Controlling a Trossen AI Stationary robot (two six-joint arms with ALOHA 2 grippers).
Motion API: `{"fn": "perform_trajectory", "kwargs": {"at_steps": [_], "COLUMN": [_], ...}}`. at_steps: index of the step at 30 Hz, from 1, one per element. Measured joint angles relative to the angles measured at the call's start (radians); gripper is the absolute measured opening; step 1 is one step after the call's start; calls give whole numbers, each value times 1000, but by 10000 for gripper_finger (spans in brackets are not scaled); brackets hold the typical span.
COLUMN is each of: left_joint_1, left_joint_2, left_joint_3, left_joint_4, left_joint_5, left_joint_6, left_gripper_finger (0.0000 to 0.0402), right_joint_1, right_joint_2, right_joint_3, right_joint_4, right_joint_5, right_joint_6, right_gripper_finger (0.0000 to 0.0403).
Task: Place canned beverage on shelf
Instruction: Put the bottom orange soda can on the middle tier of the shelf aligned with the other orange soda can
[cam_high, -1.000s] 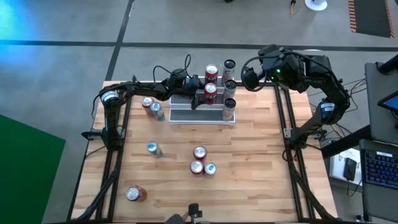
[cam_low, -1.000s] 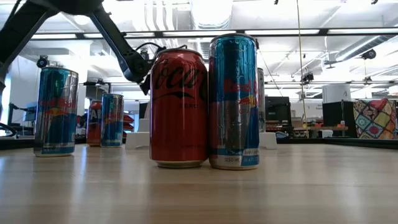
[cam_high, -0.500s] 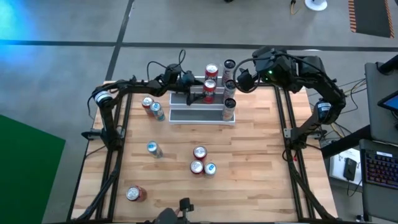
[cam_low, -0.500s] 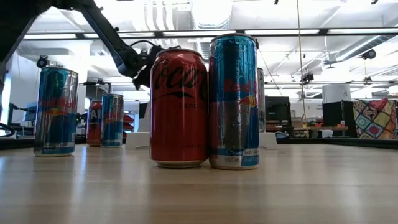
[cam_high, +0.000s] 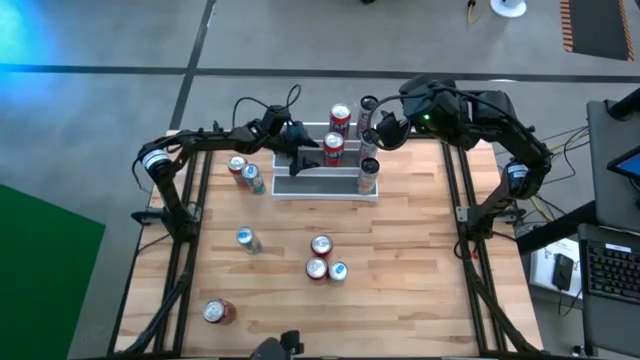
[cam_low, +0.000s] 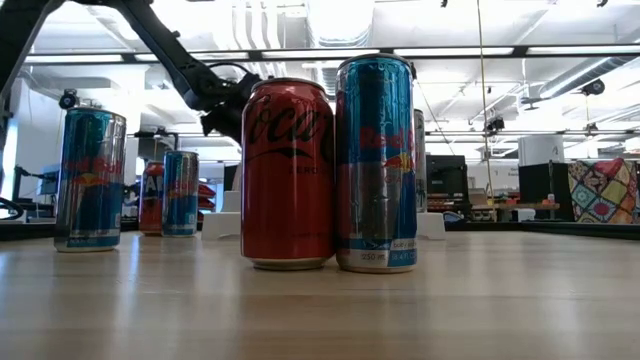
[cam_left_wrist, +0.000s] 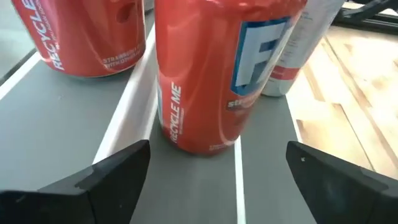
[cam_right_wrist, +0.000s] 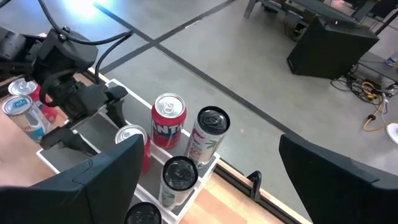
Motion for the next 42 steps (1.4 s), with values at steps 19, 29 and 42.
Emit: {"fn": "perform_trajectory", "kwargs": {"at_steps": [19,29,42], "left_joint_1": [-87,-90,-114], "left_joint_2": [9,2,2], "left_joint_3": [-10,-10,-9], "left_joint_4": [-2,23,63], "left_joint_5": [-27,-43,-39], "left_joint_6": [12,-10,0], "left_gripper_finger": [311,310,310], "right_joint_1": [5,5,5], "right_joint_2": [11,11,11], "right_joint_3": [0,0,0], "right_joint_4": [0,0,0], "right_joint_5": [-27,-27,-27], "right_joint_6": [13,8,-5], "right_gripper_finger": [363,363,363]}}
